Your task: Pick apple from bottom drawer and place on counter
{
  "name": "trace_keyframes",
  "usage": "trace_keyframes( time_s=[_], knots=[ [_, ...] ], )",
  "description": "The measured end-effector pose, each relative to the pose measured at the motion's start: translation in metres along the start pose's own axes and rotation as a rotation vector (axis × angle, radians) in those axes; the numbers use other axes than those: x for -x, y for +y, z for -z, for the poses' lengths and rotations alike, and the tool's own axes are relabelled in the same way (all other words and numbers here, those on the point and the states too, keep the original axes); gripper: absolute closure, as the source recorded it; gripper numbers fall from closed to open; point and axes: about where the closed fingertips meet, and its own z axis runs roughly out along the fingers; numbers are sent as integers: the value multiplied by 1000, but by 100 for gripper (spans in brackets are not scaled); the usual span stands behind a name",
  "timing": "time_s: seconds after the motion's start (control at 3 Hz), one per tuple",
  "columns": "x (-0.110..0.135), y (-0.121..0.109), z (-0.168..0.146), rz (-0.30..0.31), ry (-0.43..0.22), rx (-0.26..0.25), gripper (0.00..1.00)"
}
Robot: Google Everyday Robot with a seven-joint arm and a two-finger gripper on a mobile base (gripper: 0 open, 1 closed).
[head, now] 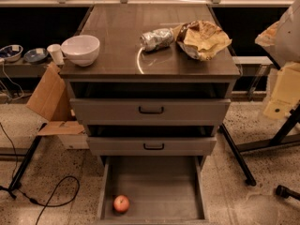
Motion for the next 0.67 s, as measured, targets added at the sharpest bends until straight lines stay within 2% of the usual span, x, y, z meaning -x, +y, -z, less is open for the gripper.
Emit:
trace_keyframes(
  time_s=[0.33,0.67],
  knots=[
    [0,0,-1,-3,-1,2,0],
    [4,-2,-16,-69,-16,36,0]
  ],
)
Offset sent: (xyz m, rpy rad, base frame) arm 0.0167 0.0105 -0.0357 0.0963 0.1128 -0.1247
